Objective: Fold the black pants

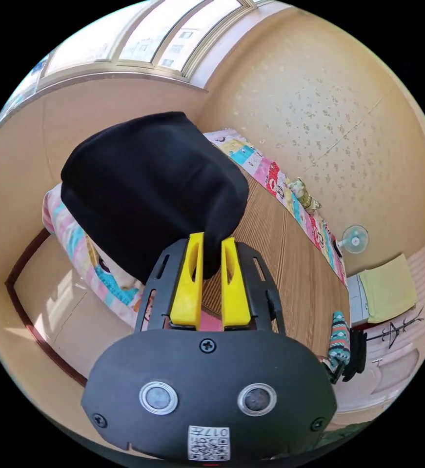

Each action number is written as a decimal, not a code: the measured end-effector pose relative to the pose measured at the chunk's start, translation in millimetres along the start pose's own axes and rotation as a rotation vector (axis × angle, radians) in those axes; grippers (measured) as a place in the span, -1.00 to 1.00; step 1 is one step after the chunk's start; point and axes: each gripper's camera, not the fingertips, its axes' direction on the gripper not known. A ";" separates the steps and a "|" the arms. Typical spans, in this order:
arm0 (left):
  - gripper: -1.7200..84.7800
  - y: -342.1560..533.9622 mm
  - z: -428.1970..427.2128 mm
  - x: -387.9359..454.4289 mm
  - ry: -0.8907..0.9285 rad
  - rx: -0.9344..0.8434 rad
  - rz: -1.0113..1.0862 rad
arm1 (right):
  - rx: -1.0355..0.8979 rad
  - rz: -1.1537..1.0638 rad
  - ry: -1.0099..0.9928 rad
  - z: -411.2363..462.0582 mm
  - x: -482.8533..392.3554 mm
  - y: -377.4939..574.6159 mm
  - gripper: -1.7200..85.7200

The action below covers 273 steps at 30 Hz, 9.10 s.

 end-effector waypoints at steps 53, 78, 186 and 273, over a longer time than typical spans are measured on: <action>-0.88 357.4 159.6 222.0 0.274 0.004 0.729 | 0.082 0.024 -0.138 3.8 64.1 -4.7 -0.95; -0.73 263.9 224.8 58.5 0.320 0.029 0.434 | 0.126 -0.038 0.117 117.9 11.0 41.2 -0.95; -0.87 100.7 75.6 205.3 1.158 -0.235 0.602 | -0.296 -0.558 0.324 297.4 -221.5 -51.6 -0.60; -0.90 78.4 479.2 514.4 -0.044 -0.260 0.723 | -0.038 -0.307 0.568 406.5 -69.4 -230.9 -0.95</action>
